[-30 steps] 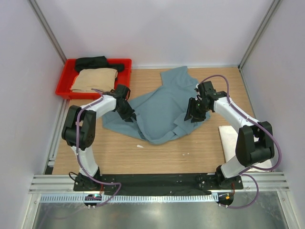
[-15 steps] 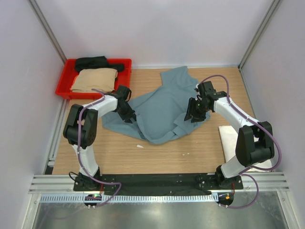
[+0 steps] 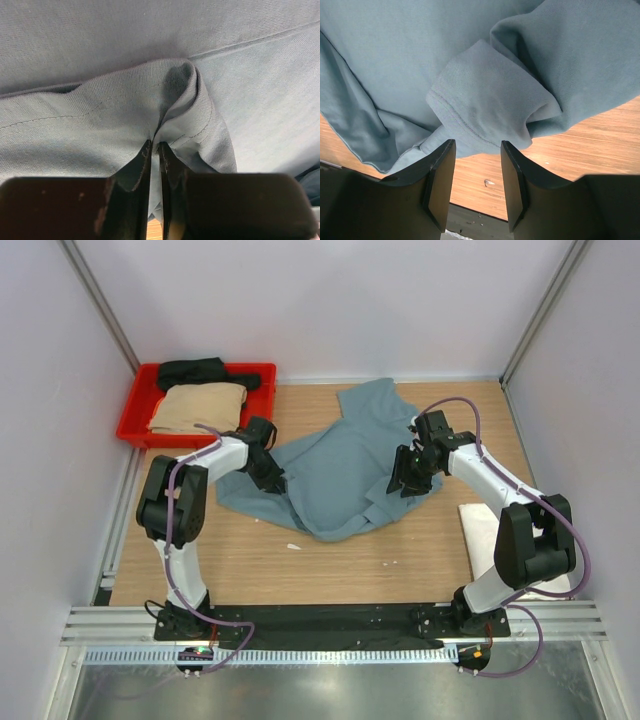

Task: Fold and stack the t-shirts
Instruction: Flatten the tshirt out

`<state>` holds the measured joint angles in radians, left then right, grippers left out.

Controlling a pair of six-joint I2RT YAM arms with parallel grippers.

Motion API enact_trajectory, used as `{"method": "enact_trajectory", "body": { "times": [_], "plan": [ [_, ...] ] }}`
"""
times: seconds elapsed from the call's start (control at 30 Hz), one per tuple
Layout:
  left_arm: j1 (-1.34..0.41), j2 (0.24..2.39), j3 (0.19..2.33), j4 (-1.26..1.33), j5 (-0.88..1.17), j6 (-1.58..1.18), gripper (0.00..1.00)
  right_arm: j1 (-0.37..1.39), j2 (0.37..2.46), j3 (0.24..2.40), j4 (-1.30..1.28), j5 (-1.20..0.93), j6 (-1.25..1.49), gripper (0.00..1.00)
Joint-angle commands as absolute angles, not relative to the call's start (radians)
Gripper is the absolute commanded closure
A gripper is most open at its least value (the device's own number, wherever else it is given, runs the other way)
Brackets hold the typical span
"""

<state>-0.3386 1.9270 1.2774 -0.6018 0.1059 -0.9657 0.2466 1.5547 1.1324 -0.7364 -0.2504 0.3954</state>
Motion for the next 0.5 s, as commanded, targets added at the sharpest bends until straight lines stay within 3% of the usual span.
{"method": "enact_trajectory", "body": {
  "times": [0.0, 0.33, 0.47],
  "plan": [
    [-0.341, 1.951, 1.307, -0.583, 0.084, -0.960, 0.90, 0.250, 1.532, 1.143, -0.719, -0.264, 0.384, 0.53],
    [-0.397, 1.895, 1.318, -0.611, 0.012, -0.959, 0.84, 0.252, 1.536, 1.143, -0.724, -0.267, 0.374, 0.53],
    [-0.436, 1.910, 1.367, -0.643, -0.044, -0.904, 0.66, 0.252, 1.540, 1.140, -0.721, -0.272, 0.373, 0.53]
  ]
}}
